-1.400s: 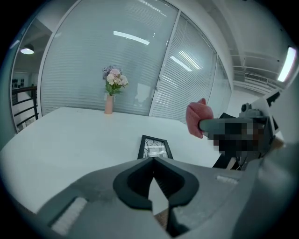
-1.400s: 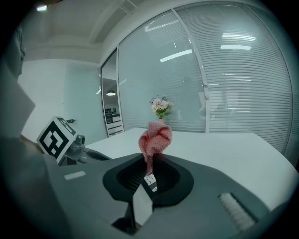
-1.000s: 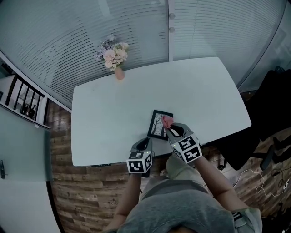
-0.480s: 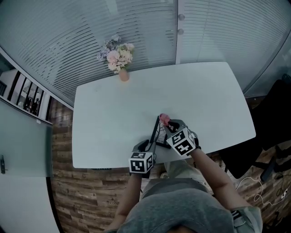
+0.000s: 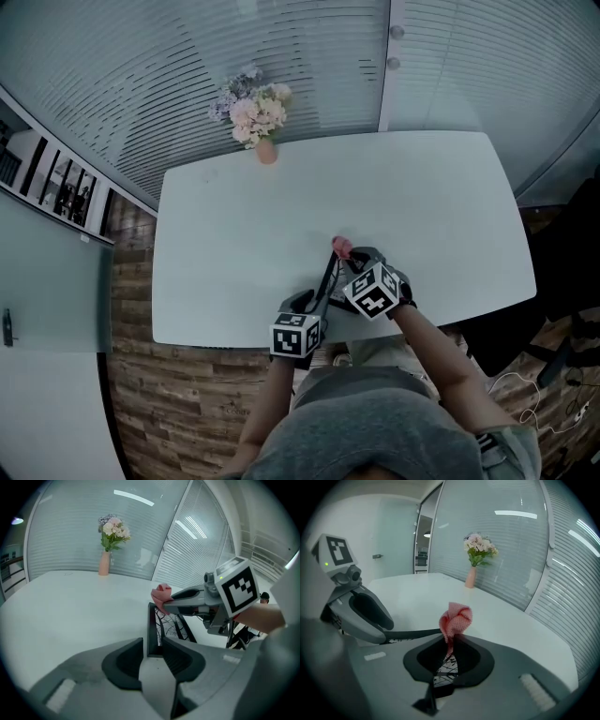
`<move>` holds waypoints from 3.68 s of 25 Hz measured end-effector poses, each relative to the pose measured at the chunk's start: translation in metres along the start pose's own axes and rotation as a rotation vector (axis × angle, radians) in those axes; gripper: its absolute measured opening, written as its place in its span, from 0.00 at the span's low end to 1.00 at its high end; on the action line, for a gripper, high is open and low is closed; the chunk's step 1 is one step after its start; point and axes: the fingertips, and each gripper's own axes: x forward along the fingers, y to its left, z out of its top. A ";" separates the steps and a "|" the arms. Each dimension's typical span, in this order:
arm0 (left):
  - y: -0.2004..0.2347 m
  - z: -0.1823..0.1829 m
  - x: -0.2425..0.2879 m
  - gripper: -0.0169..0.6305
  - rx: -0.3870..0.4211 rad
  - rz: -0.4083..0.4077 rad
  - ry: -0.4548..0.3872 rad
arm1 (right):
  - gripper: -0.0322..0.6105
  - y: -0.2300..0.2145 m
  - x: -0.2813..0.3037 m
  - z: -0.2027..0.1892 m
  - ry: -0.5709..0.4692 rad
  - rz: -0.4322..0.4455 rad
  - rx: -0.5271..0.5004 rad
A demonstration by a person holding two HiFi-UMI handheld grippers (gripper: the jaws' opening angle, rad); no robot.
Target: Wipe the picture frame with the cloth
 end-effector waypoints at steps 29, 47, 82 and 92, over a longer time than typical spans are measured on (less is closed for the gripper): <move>-0.001 -0.002 0.003 0.17 -0.038 -0.024 0.047 | 0.11 0.022 0.010 -0.012 0.071 0.087 -0.056; -0.001 -0.003 0.003 0.17 -0.035 -0.006 0.034 | 0.11 0.060 -0.004 -0.016 0.083 0.185 -0.116; -0.001 -0.001 0.002 0.17 -0.025 0.023 0.028 | 0.11 0.088 -0.028 -0.011 0.061 0.302 -0.156; -0.001 -0.002 0.002 0.17 -0.017 0.020 0.034 | 0.11 0.045 -0.035 -0.006 0.041 0.204 -0.128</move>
